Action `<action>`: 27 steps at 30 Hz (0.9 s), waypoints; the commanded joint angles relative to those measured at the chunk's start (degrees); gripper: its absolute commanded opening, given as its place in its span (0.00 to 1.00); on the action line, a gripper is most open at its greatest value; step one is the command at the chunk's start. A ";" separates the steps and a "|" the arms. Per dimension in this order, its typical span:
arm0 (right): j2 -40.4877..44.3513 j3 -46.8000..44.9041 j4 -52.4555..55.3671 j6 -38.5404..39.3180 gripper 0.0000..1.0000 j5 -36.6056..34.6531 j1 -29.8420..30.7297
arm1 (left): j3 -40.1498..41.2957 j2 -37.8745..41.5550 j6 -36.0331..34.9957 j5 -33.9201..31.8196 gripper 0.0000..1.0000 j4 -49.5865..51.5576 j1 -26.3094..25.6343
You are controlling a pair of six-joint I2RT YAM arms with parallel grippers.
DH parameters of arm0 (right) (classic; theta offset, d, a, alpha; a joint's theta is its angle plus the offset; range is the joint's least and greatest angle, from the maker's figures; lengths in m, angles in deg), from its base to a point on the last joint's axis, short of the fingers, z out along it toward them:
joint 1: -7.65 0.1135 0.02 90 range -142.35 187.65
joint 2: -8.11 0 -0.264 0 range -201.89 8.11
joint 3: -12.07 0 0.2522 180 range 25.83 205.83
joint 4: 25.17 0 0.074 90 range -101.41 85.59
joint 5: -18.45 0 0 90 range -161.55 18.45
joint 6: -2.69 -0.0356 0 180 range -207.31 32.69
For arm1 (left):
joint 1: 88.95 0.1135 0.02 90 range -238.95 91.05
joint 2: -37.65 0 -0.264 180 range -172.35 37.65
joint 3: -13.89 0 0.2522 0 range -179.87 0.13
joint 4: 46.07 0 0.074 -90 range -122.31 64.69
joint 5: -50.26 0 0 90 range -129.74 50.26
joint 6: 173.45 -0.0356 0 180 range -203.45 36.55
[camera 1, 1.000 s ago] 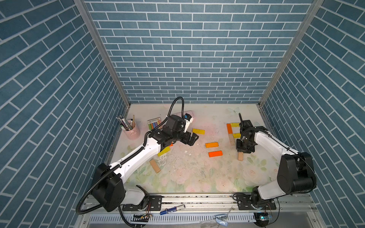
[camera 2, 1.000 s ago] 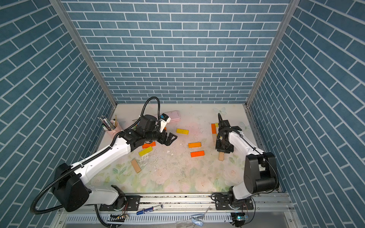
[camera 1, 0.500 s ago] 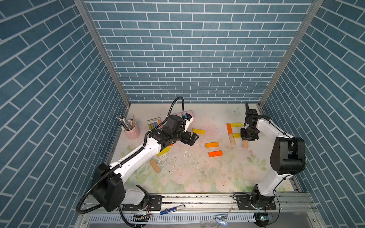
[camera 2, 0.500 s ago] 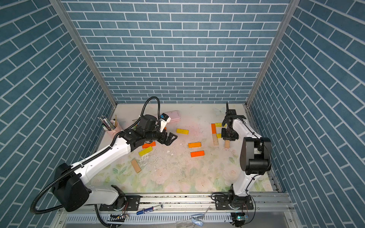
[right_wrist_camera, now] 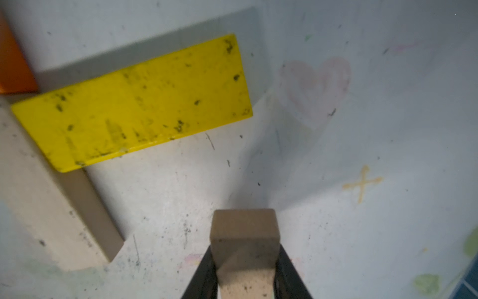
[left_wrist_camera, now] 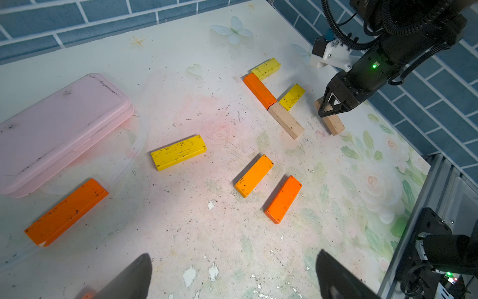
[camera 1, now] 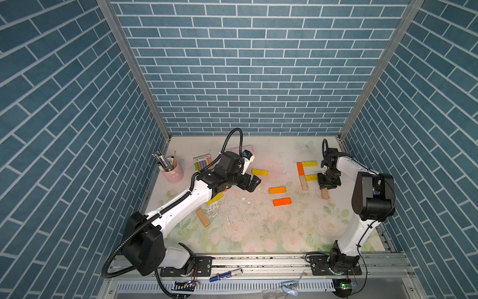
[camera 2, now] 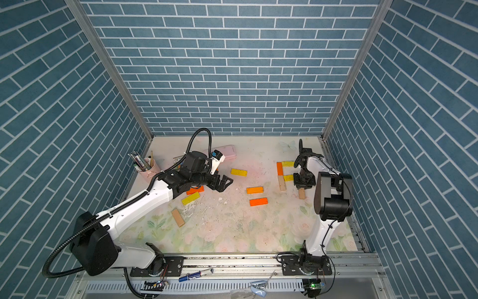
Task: Assemble the number 6 with building blocks
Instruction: Place the building block at the center of the board.
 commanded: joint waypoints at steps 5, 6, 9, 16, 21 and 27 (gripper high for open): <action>-2.57 1.59 0.95 2.73 0.41 0.26 -0.03 | 0.88 -0.78 -0.39 0.90 0.99 -0.77 -0.60; -2.19 1.59 1.07 2.70 0.43 0.59 -0.02 | 0.89 -0.85 -0.48 0.66 0.99 -0.77 -0.55; -0.16 3.36 2.62 2.73 0.55 2.01 -0.06 | 0.93 -0.84 -0.79 0.36 0.99 -0.70 -0.55; 4.11 8.07 2.01 -3.31 0.50 3.62 -1.57 | 0.71 -1.16 -1.31 0.22 0.99 -0.16 -0.59; -0.91 9.74 -2.19 -8.60 0.29 2.66 -2.48 | 0.45 -1.33 -1.63 -0.01 0.99 0.06 -0.62; -5.55 11.96 -5.78 -11.25 0.23 5.33 -3.94 | 0.28 -1.45 -2.14 -0.51 0.99 0.37 -0.55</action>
